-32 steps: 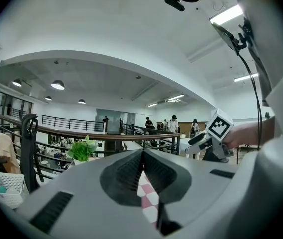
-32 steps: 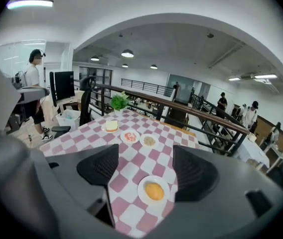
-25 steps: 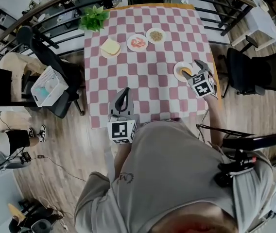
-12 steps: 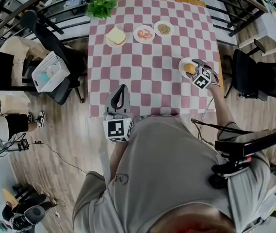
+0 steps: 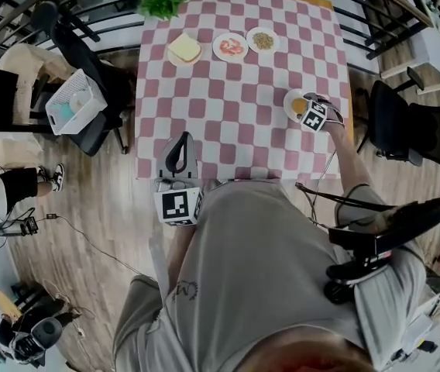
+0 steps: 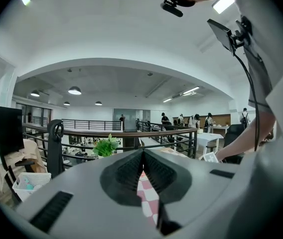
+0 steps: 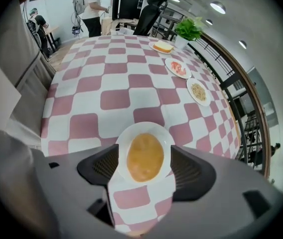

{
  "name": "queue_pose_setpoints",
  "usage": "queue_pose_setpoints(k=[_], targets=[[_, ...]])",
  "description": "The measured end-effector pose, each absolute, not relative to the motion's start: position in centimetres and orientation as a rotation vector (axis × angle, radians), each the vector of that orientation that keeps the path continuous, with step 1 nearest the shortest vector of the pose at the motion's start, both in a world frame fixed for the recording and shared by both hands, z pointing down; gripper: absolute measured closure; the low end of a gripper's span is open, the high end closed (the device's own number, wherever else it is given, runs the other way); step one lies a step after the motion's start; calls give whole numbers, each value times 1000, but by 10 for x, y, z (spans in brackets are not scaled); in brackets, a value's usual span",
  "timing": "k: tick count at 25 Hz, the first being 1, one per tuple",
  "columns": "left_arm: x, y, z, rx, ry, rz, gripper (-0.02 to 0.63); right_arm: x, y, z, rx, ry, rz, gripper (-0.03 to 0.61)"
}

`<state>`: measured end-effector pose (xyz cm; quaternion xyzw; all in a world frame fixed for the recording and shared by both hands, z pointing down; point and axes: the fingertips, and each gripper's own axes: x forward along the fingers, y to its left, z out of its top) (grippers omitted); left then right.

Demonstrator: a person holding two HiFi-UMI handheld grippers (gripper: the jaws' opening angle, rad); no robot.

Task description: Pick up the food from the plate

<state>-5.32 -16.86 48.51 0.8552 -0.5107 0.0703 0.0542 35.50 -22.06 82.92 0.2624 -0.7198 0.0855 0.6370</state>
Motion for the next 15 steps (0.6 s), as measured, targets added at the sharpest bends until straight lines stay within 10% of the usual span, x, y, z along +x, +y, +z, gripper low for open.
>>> queue_pose_setpoints(k=[15], targets=[[-57, -157, 492, 2555, -1609, 243, 606, 381, -240, 901, 571, -1467, 365, 246]])
